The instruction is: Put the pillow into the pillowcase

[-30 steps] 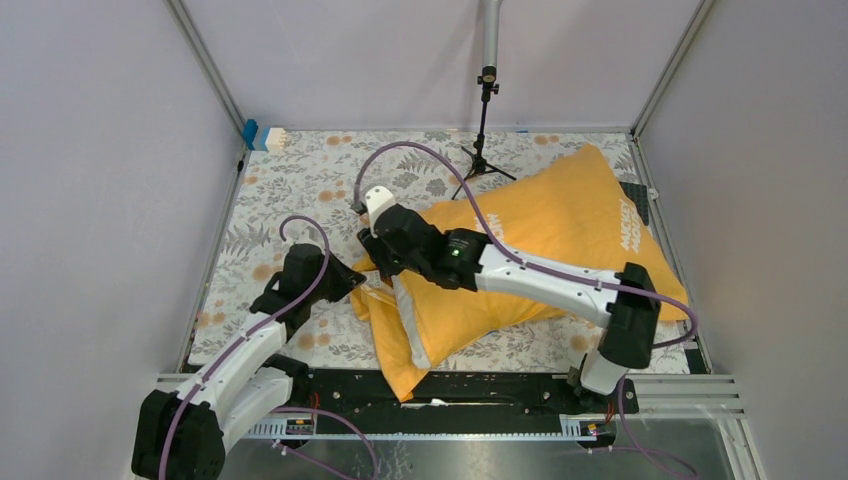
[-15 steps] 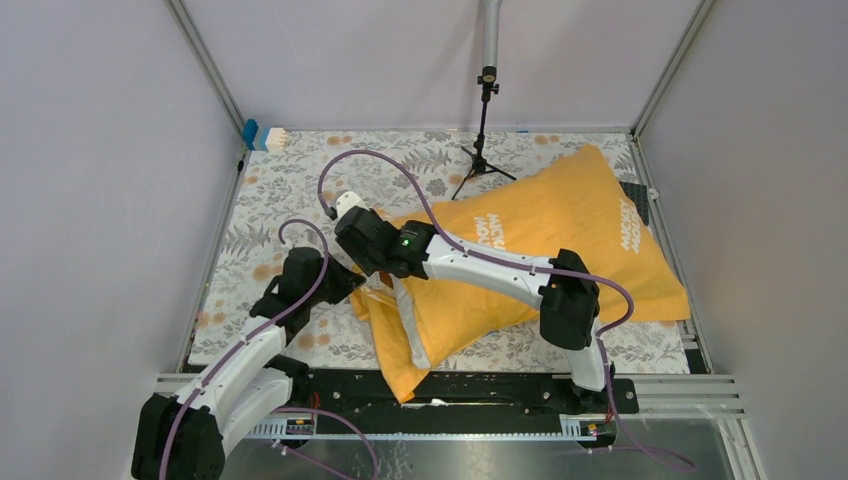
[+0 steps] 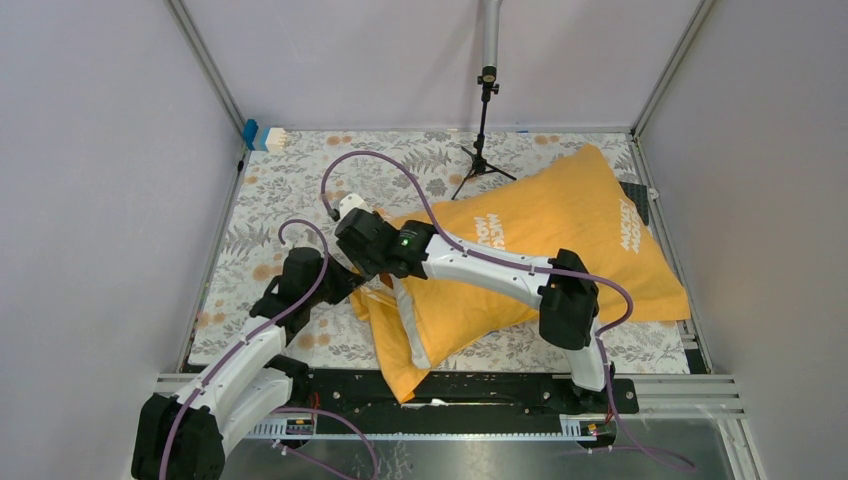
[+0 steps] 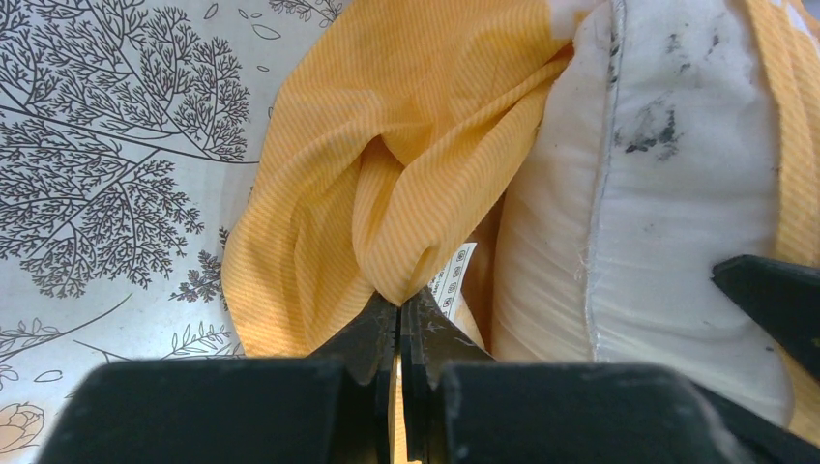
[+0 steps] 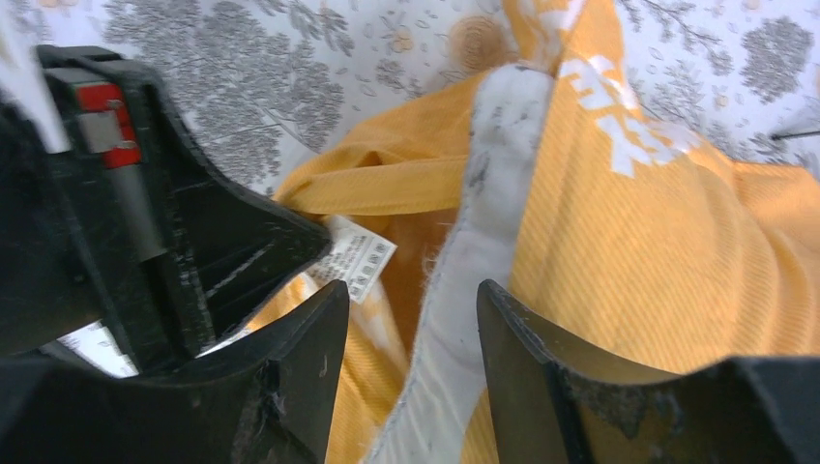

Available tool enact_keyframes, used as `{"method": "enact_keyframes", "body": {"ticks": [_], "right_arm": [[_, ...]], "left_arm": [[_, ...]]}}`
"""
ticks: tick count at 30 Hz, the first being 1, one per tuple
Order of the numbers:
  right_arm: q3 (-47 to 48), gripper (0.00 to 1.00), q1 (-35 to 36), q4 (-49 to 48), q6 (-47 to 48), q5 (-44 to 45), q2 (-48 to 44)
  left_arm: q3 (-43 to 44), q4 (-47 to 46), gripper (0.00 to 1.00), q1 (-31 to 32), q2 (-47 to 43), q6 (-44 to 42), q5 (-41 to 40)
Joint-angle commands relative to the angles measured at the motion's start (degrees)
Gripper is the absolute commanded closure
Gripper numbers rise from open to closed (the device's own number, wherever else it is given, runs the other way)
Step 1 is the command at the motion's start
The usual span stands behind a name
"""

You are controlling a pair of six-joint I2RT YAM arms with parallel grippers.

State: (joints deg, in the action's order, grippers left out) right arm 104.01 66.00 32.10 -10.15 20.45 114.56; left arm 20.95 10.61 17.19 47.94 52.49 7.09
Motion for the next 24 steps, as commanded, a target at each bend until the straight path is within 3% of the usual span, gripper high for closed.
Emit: {"method": "enact_keyframes", "body": {"ticks": [1,11,24], "right_arm": [[4.4,0.40,0.2,6.8,-1.0,7.6,2.0],[6.7,0.32,0.4,9.4,2.1,18.7,2.4],[11.3,0.23,0.5,6.3,8.7,17.1,8.0]], "left_arm": [[0.6,-2.4,1.00,-0.6,-1.0,-0.1,-1.8],[0.0,-2.8,1.00,-0.6,-1.0,0.3,-1.8],[0.3,-2.7,1.00,-0.6,-0.7,0.1,-1.7]]}}
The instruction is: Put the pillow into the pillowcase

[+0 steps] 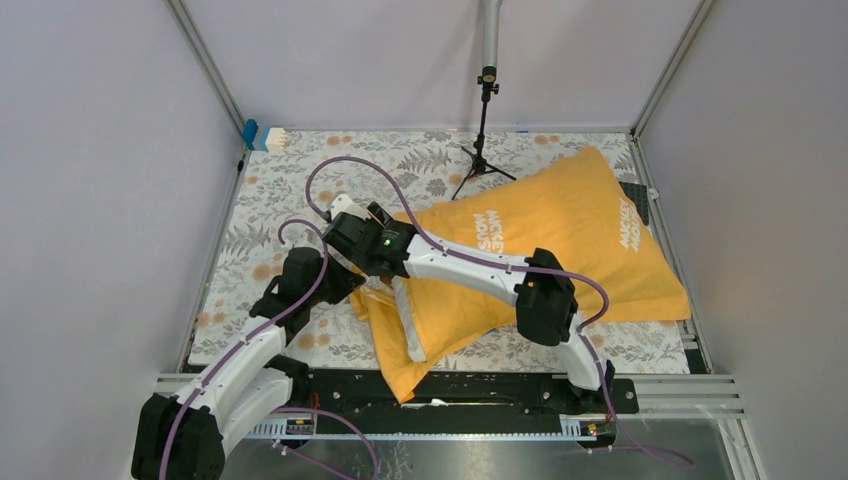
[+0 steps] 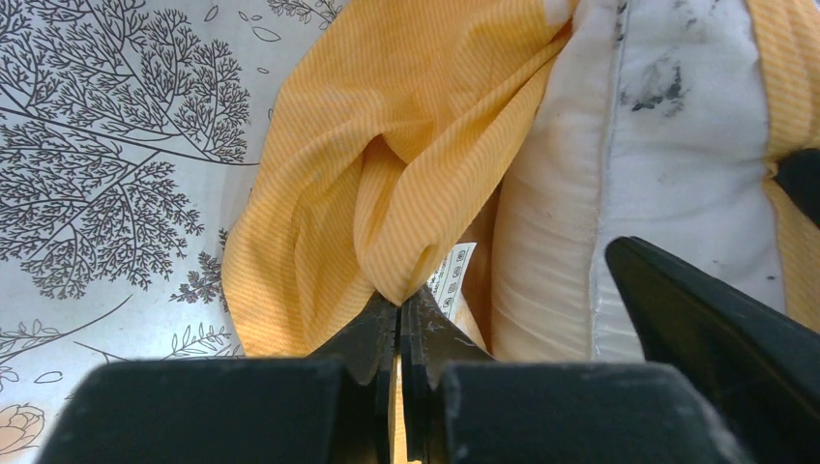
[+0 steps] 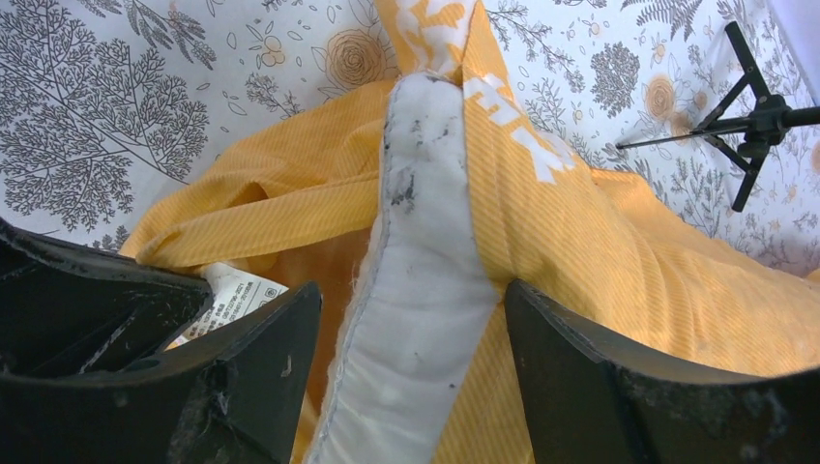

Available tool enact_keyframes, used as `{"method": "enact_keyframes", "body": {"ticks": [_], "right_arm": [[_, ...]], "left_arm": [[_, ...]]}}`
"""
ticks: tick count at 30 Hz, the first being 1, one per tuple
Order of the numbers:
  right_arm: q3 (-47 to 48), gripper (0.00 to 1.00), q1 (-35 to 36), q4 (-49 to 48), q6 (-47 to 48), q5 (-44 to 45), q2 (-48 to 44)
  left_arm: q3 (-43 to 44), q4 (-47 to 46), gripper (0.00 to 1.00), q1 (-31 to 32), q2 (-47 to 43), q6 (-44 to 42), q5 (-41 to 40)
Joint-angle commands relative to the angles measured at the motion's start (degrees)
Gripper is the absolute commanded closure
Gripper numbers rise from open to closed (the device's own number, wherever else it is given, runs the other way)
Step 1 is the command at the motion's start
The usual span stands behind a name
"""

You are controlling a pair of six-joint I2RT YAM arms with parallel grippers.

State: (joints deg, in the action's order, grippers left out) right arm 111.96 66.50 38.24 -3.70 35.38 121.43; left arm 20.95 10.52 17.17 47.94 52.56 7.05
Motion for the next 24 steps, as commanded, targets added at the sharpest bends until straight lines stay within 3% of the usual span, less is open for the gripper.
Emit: {"method": "enact_keyframes", "body": {"ticks": [1,5,10,13,16,24], "right_arm": [[3.7,0.23,0.0,0.2,2.4,2.6,1.4],[3.7,0.23,0.3,-0.6,1.2,3.7,-1.0],[-2.6,0.36,0.3,-7.8,-3.3,-11.7,-9.2],[-0.7,0.39,0.3,-3.4,-7.3,-16.0,-8.6],[-1.2,0.37,1.2,0.7,-11.3,-13.7,-8.9],[-14.3,0.29,10.0,-0.4,-18.0,-5.6,-16.5]], "left_arm": [[0.3,-2.7,1.00,-0.6,-0.7,0.1,-1.8],[0.5,-2.5,1.00,-0.6,-0.4,0.0,-1.9],[0.9,-2.6,1.00,-0.6,0.1,0.2,-1.9],[1.1,-2.3,1.00,-0.7,0.2,0.1,-1.8],[1.2,-2.1,1.00,-0.9,0.0,0.1,-1.7],[0.8,-2.9,1.00,-1.7,0.8,0.1,-0.4]]}}
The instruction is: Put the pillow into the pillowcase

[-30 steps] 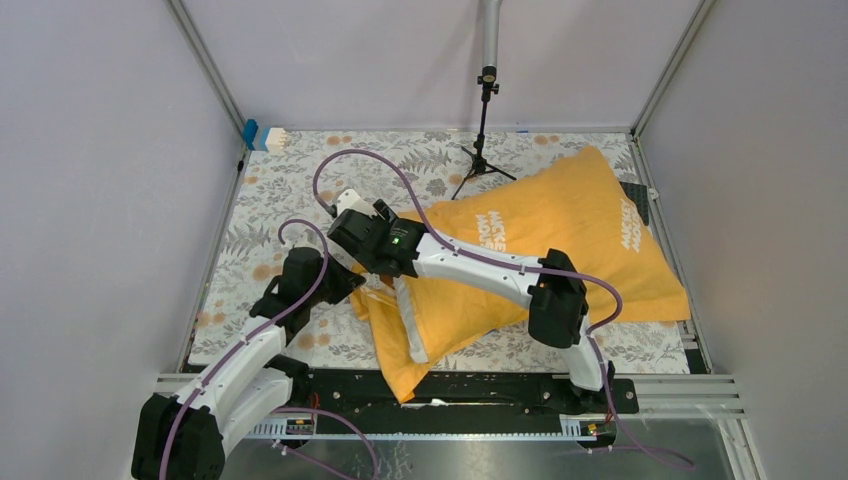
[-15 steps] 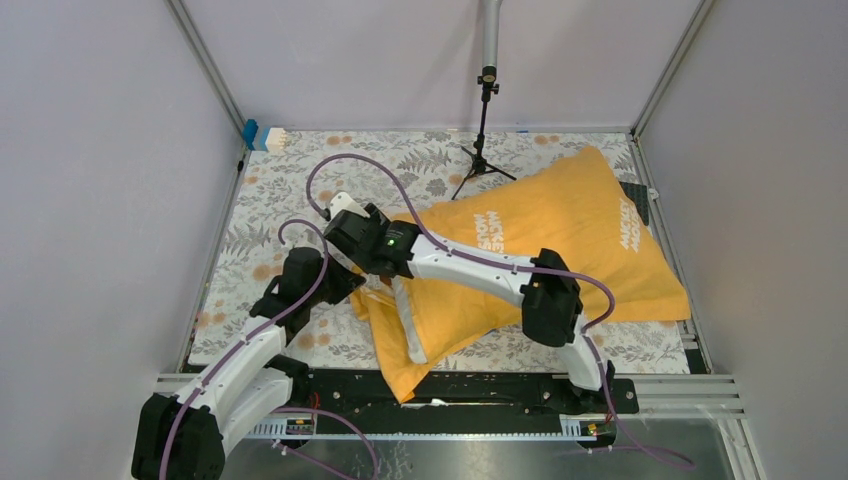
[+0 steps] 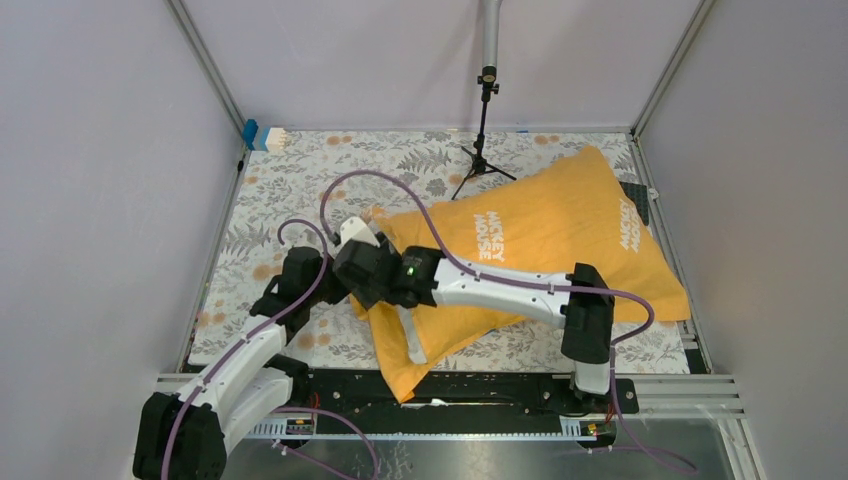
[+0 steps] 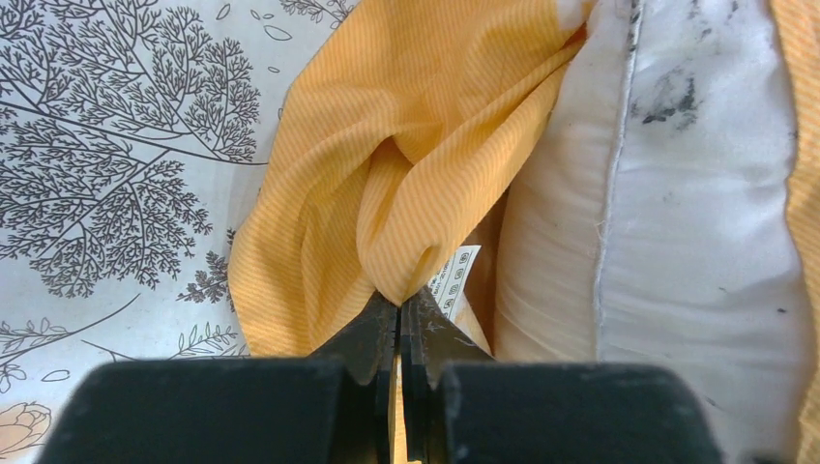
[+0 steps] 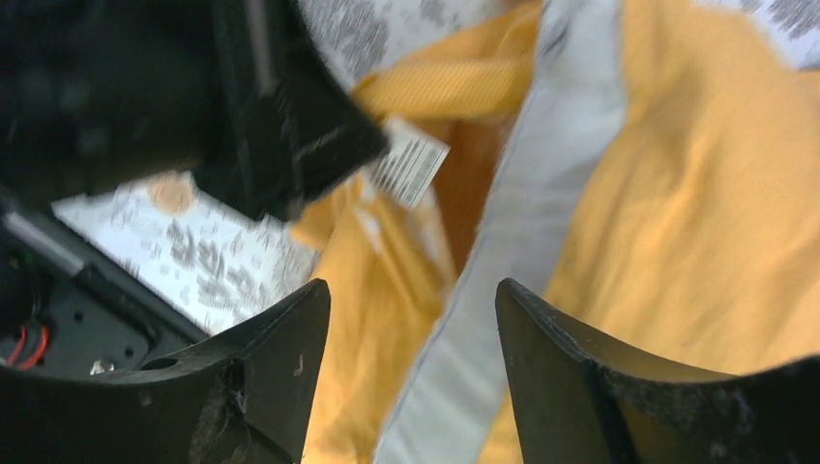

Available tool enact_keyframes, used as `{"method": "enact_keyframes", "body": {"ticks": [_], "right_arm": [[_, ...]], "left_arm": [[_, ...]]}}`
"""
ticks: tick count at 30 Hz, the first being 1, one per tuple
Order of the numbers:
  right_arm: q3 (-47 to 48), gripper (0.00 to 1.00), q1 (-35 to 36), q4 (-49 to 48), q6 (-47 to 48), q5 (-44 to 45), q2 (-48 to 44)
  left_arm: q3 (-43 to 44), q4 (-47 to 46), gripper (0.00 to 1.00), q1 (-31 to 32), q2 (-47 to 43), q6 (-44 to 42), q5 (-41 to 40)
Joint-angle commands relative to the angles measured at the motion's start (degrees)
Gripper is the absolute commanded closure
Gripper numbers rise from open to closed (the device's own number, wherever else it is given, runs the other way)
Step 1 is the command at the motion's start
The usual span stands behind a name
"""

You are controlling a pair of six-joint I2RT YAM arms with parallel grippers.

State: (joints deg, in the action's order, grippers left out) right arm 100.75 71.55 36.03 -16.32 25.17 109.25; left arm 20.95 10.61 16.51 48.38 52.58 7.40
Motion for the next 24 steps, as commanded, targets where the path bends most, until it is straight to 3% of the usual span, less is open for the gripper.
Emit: {"method": "enact_keyframes", "body": {"ticks": [1,5,10,18,24], "right_arm": [[-3.4,0.29,6.3,2.6,-6.1,6.4,-4.1],[0.6,0.26,10.7,11.0,-9.5,16.5,-0.1],[5.6,0.21,11.1,19.6,-11.4,25.4,6.0],[6.1,0.17,11.0,14.8,-7.5,21.6,6.8],[8.5,0.15,9.9,16.6,-6.7,25.3,10.3]], "left_arm": [[0.7,-3.1,1.00,-1.1,0.4,0.1,-0.8],[0.8,-3.8,1.00,-1.2,0.7,0.3,-0.4],[1.0,-3.9,1.00,-1.3,1.1,0.2,-0.2],[0.7,-4.5,1.00,-1.6,1.0,0.3,0.1],[0.6,-5.2,1.00,-1.6,1.6,0.6,0.7]]}}
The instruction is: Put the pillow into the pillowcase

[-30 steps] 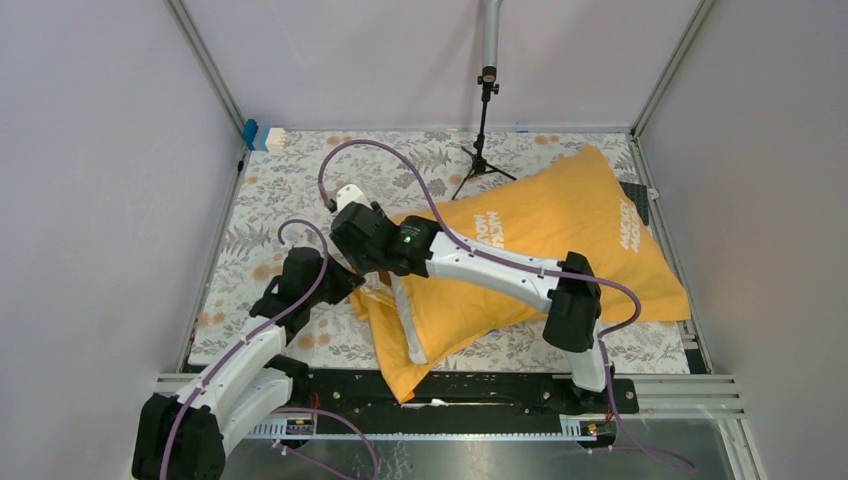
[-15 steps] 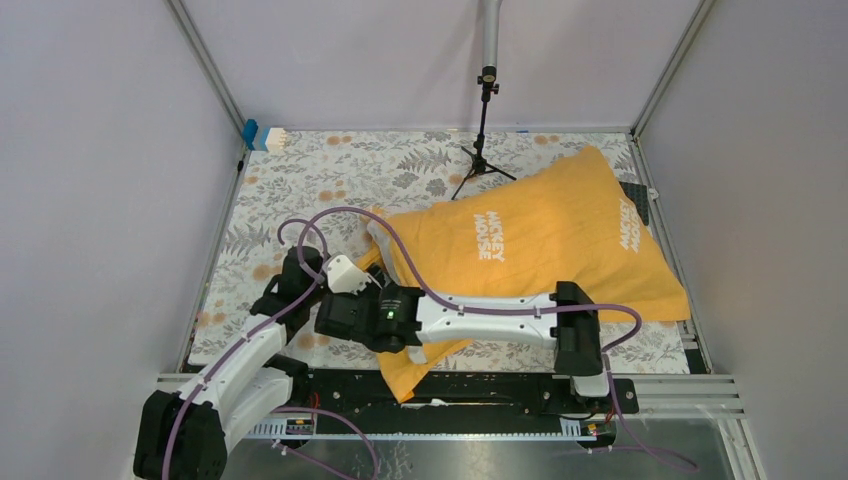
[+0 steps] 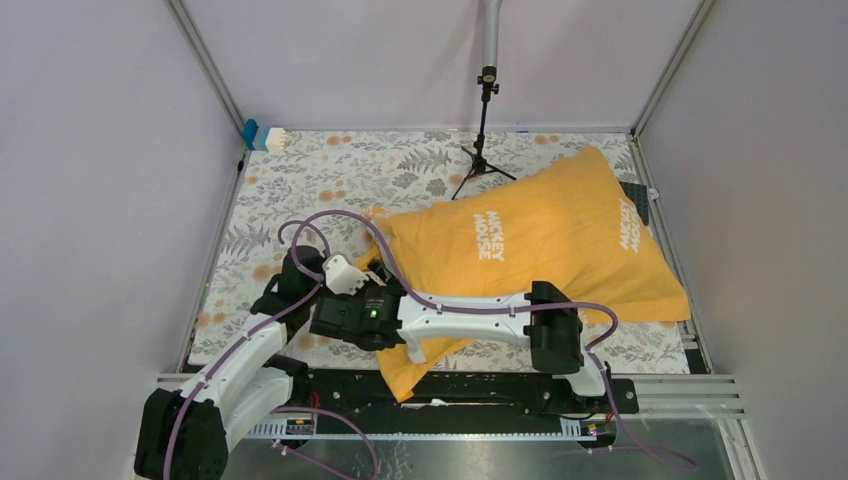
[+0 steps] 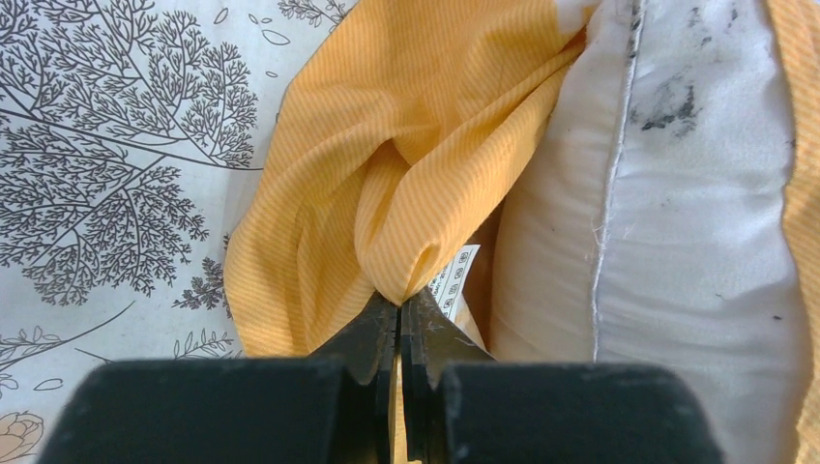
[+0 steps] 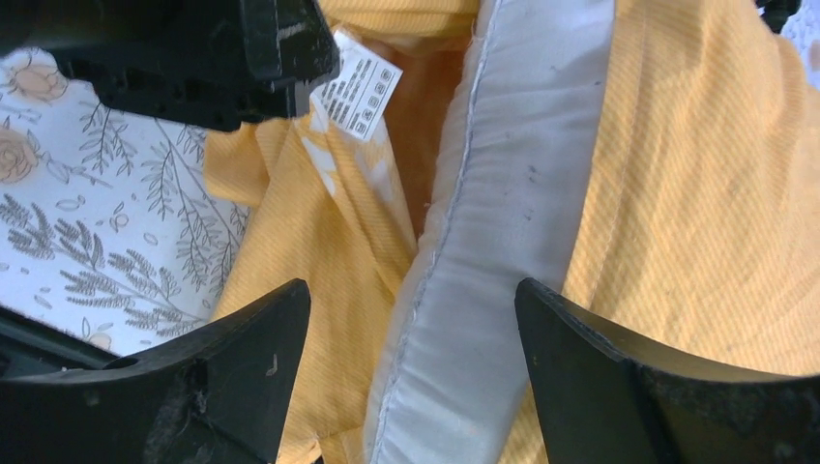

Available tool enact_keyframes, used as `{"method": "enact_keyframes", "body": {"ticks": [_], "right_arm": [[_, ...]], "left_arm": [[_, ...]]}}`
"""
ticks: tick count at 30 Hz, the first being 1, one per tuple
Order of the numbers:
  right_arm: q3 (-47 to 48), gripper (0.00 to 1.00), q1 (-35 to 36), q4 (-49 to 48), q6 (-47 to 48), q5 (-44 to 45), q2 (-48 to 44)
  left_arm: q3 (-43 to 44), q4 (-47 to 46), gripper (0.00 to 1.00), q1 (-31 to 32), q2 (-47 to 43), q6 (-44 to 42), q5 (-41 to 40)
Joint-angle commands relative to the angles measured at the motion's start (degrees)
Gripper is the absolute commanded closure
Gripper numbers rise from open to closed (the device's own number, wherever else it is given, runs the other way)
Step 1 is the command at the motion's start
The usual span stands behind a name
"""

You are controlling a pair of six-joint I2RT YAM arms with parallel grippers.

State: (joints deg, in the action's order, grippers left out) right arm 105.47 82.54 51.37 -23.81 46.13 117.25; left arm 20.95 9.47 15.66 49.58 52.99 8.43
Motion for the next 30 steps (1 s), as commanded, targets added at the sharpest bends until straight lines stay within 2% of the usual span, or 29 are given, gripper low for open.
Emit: {"method": "enact_keyframes", "body": {"ticks": [1,6,16,19,24,30], "right_arm": [[4.4,0.15,-1.4,2.3,0.8,5.4,2.9],[6.8,0.15,-3.8,5.5,2.2,11.0,3.8],[10.1,0.14,-8.6,3.4,9.4,14.7,5.0],[10.5,0.14,-10.4,1.0,12.5,13.1,4.9],[9.1,0.15,-12.1,-6.2,17.9,5.2,4.7],[12.7,0.14,-12.4,-8.6,21.8,6.7,7.7]], "left_arm": [[0.6,-3.9,1.00,-0.8,0.4,0.1,-0.3],[0.6,-3.9,1.00,-0.8,0.1,0.2,-0.3],[0.4,-3.4,1.00,-0.8,-0.2,0.2,-0.4],[0.4,-3.4,1.00,-0.8,-0.2,0.2,-0.4],[0.7,-3.3,1.00,-0.9,0.0,0.2,-0.4],[0.8,-3.6,1.00,-1.0,0.2,0.1,-0.5]]}}
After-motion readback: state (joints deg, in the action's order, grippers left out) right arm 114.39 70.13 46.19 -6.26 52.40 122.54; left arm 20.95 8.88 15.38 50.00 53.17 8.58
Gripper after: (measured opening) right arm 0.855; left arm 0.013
